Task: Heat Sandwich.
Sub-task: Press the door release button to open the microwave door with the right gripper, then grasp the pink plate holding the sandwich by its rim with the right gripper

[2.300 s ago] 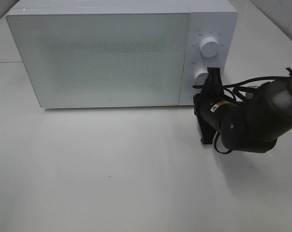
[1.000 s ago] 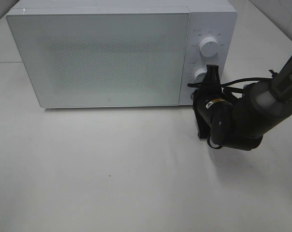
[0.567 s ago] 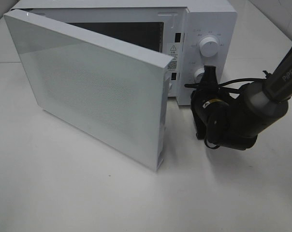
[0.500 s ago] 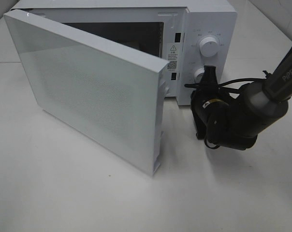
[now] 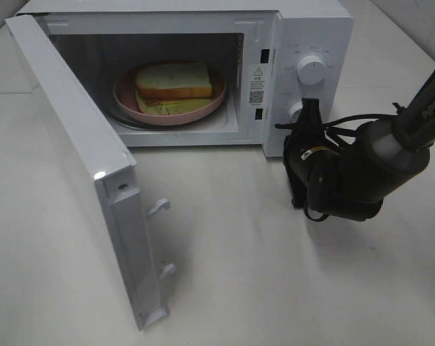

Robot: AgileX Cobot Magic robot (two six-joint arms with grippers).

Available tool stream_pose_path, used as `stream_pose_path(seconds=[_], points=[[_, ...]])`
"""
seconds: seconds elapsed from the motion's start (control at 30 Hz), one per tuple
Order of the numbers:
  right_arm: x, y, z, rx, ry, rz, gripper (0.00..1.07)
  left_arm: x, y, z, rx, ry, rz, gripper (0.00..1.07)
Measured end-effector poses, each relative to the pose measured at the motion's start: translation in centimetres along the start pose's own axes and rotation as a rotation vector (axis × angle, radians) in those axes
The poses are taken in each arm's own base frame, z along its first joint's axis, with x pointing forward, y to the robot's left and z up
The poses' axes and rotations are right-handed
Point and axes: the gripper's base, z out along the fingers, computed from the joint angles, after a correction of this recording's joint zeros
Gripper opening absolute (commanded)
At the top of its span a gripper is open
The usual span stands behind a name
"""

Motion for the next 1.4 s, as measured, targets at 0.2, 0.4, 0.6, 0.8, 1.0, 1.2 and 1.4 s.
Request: stream_pose_path(seconds=[0.2,0.4,0.6,0.8,1.0,1.2,1.4], points=[[0.0,0.3,0.0,0.035,0.006,0.008,0.00,0.0,0.0,0.0,0.000,0.000,0.000,0.98],[-0.1,0.6,-0.1,0.050,0.014,0.012,0.00,0.0,0.0,0.0,0.000,0.000,0.000,0.98],[-0.3,0.6,-0.3,0.064,0.029,-0.004,0.00,0.0,0.0,0.0,0.000,0.000,0.000,0.98],[-0.4,1.0,-1.1,0.080,0.057,-0.018,0.00,0.0,0.0,0.0,0.000,0.000,0.000,0.98],[-0.6,1.7,-2.9,0.085,0.105,-0.055,0.00,0.0,0.0,0.0,0.000,0.000,0.000,0.98],[-1.1,1.4,-4.6,0.156,0.135,-0.105,0.00,0.0,0.0,0.0,0.000,0.000,0.000,0.98],[-1.5,2.4,-6.8,0.171,0.173,-0.167,0.00,0.0,0.0,0.0,0.000,0.000,0.000,0.98]])
